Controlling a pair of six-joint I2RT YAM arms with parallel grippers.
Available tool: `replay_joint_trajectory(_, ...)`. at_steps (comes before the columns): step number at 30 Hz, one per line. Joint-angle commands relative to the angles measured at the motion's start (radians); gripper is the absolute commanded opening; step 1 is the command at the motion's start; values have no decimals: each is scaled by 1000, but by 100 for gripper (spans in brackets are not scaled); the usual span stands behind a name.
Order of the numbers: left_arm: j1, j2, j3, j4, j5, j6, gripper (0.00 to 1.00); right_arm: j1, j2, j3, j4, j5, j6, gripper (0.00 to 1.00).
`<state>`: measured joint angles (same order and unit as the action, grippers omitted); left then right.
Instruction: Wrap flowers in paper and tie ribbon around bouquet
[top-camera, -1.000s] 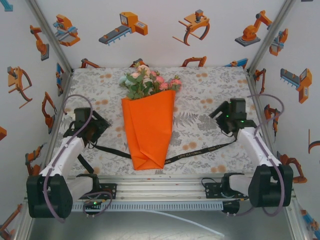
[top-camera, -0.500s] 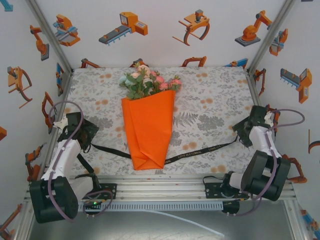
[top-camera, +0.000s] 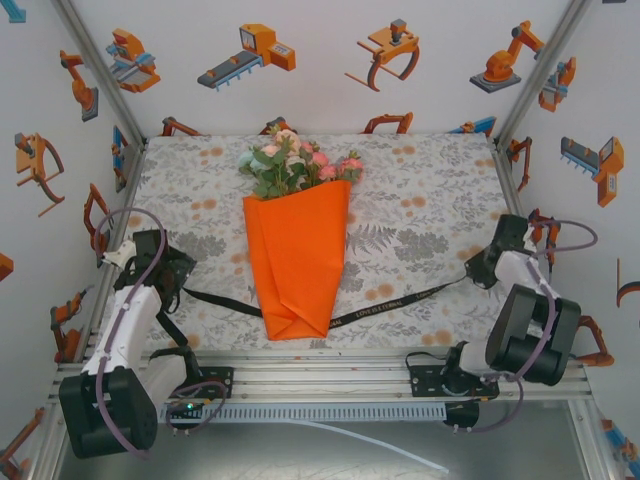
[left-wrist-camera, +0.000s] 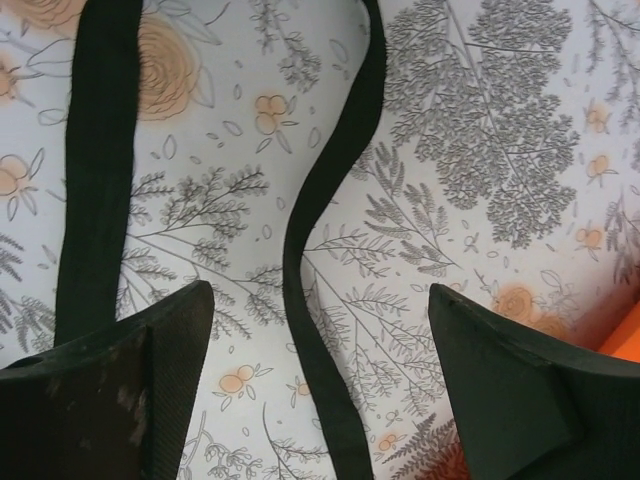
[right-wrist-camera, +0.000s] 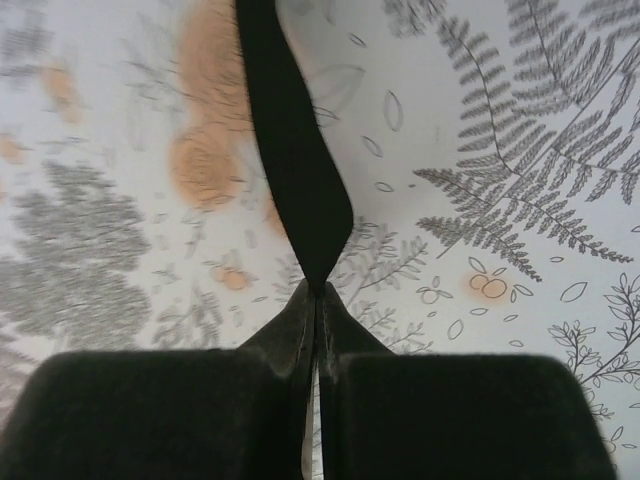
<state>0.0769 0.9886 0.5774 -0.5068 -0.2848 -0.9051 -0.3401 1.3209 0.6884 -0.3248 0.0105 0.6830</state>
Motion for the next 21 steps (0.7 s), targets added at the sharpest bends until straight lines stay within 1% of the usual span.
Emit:
replay_joint_trajectory(1,19,12,56,-94,-36,-30,81,2,-178,79,16,-23,2,0)
replay_joint_trajectory(4,36,24,75,-110,-58,-26,81,26,-278,153,38,-50,14,0)
replay_joint_trajectory(6,51,37,78,-98,-97,-15,84,49,-304,180,67,-92,32,0)
replay_joint_trajectory(9,100,87,91,-88,-93,-12,84,72,-324,173,134,-149,60,0)
replay_joint_trajectory(12,129,148,90,-47,-33,-15,84,80,-331,169,161,-173,69,0)
replay_joint_trajectory(14,129,190,94,-22,-1,-14,84,82,-328,165,173,-199,68,0)
replay_joint_trajectory(18,130,263,113,19,22,-8,84,87,-326,160,172,-232,62,0)
replay_joint_trajectory(21,130,310,124,76,74,-5,84,97,-325,151,175,-252,61,0)
